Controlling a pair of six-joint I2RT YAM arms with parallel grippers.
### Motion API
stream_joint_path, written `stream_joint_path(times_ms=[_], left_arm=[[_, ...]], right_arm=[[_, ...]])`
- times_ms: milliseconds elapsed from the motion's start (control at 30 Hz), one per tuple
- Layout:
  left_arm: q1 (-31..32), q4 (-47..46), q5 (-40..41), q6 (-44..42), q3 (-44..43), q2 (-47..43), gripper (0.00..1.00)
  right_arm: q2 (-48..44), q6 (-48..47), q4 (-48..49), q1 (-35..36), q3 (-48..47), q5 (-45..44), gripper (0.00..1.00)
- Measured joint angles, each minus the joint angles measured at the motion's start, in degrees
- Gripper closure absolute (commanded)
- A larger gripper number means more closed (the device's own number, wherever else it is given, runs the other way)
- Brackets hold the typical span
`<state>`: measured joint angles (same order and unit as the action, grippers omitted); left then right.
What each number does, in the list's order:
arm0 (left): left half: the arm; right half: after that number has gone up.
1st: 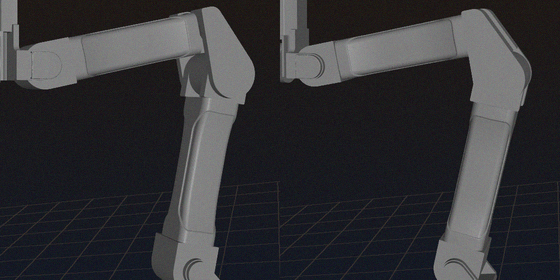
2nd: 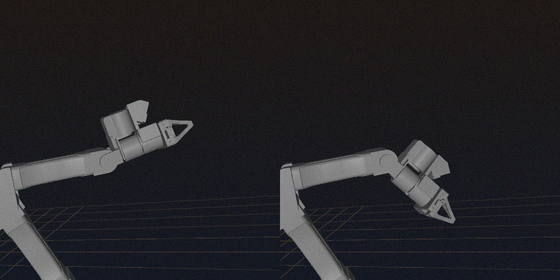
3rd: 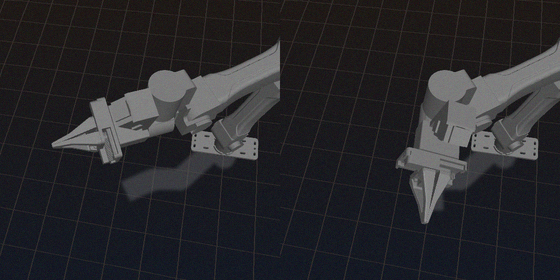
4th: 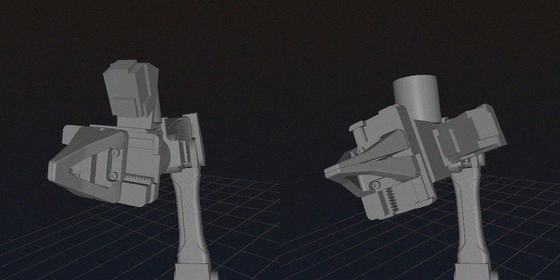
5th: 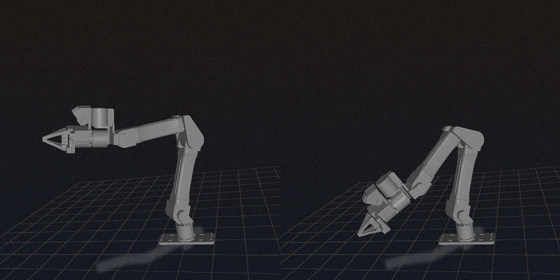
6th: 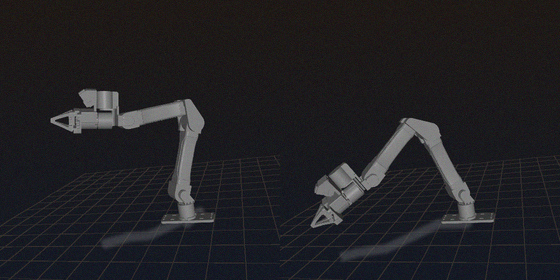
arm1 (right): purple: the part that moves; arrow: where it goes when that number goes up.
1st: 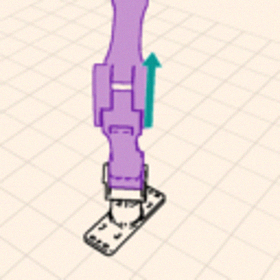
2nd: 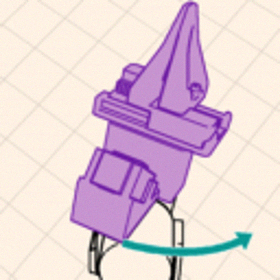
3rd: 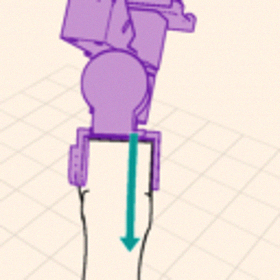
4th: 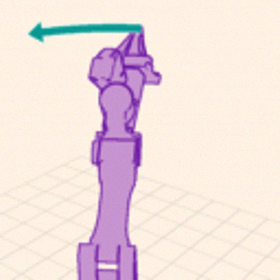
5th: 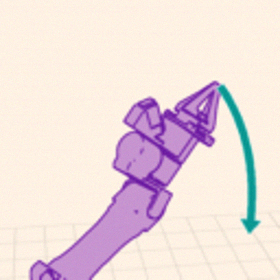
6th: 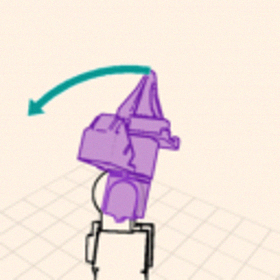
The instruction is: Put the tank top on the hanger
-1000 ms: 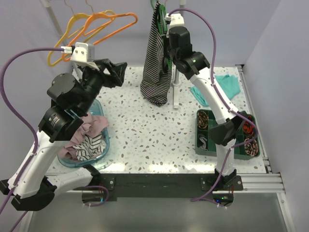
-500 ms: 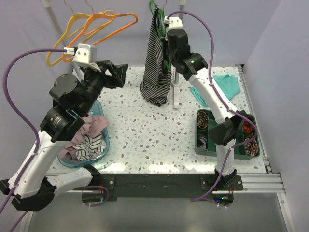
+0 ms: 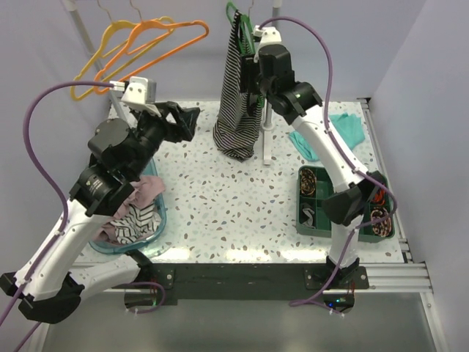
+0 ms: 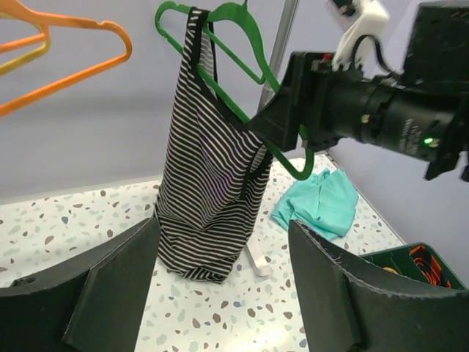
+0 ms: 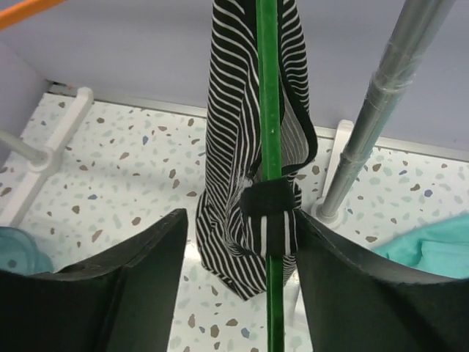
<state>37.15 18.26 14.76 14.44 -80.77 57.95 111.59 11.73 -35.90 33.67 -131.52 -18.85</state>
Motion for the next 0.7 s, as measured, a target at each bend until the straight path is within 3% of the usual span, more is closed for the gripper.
stream_joint_path(times_ms=[100, 333, 633, 667, 700], left_arm=[[0.0, -0.8, -0.6, 0.6, 2.4, 0.0, 0.22], [0.0, -1.9, -2.6, 2.7, 7.3, 1.3, 0.18], [0.0, -5.2, -5.5, 7.1, 13.9, 4.2, 0.12], [0.0, -5.6, -5.7, 7.6, 15.3, 4.2, 0.03], [0.0, -6.1, -5.9, 8.4, 17.0, 4.2, 0.00]], right_arm=[[-4.4, 0.8, -0.1, 0.0, 3.1, 1.5, 0.22], [-18.4, 2.9, 1.9, 0.0, 15.8, 4.0, 0.13], [-47.4, 6.9, 9.3, 0.0, 51.0, 6.5, 0.03], [-50.9, 7.5, 10.1, 0.0, 55.7, 6.6, 0.01], [-54.8, 8.3, 10.4, 0.0, 60.7, 6.9, 0.01]])
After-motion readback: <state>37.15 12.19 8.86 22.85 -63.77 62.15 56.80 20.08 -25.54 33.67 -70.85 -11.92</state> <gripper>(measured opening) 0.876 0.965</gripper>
